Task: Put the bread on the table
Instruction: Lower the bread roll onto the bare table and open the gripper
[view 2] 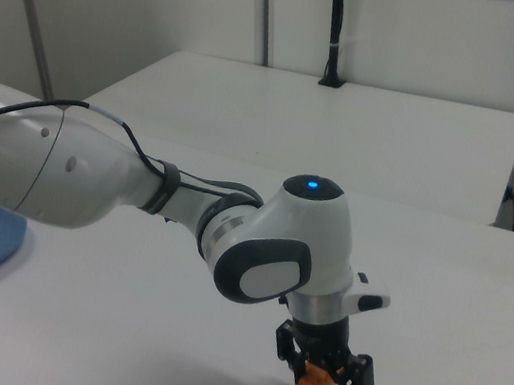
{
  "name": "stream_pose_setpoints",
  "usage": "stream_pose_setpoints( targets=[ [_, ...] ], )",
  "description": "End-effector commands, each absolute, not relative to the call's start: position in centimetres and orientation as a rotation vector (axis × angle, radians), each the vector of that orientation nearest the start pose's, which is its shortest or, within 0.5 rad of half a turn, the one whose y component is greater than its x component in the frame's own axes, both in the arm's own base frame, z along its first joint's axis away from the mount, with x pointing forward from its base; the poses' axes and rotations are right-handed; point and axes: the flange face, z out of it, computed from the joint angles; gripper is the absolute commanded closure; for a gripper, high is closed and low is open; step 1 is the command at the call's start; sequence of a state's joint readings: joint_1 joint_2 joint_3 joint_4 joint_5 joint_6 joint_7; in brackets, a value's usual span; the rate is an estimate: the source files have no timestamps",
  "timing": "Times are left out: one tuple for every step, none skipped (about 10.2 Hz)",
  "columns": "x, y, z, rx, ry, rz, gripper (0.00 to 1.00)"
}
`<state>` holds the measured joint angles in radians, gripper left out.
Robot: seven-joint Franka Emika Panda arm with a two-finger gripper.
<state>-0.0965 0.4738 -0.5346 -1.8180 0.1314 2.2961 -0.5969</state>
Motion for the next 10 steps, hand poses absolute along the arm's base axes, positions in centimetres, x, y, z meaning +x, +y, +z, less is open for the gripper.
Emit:
stream_pose_setpoints(
  targets=[
    [54.9,-35.3,32.9,-3.289,0.097,-0.049,0.09],
    [55.0,-35.1,34.1,-3.283,0.149,-0.08,0.03],
    [55.4,-34.5,36.5,-3.267,0.183,-0.121,0.0],
    [55.9,-33.4,38.3,-3.244,0.181,-0.122,0.0],
    [56.5,-32.1,41.0,-3.232,0.214,-0.138,0.0],
    [57.1,-30.0,43.2,-3.207,0.243,-0.149,0.0],
    [57.5,-26.9,46.0,-3.214,0.24,-0.125,0.0],
    [57.9,-23.8,48.2,-3.22,0.247,-0.113,0.0],
    [58.7,-20.1,50.3,-3.223,0.248,-0.112,0.0],
    [59.2,-16.4,52.1,-3.221,0.247,-0.113,0.0]
  ],
)
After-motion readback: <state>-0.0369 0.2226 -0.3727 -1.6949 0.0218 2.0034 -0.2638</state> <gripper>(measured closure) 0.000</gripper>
